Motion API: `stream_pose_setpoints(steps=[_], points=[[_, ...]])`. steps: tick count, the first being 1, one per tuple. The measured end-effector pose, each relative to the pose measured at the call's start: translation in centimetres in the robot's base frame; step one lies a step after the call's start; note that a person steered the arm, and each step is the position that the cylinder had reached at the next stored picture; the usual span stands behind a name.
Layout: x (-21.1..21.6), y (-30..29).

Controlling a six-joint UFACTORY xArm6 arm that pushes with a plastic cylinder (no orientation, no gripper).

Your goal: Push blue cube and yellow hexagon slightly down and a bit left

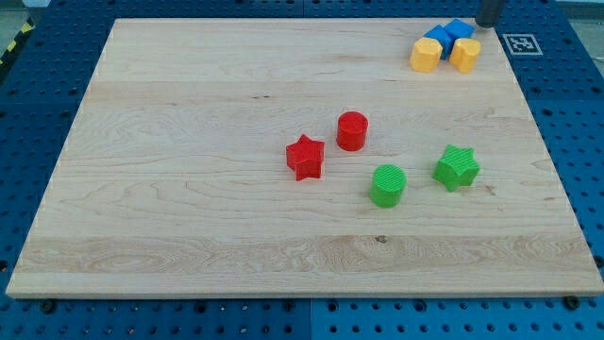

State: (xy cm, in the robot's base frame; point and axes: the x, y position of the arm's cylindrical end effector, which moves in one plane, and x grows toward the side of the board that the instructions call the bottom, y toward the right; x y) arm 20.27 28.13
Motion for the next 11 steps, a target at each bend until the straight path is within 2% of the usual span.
stream_pose_setpoints(steps=[3,7,10,11], points=[[3.0,-3.6],[4.6,-10.3],[10.0,-11.0],[12.3,-9.6]])
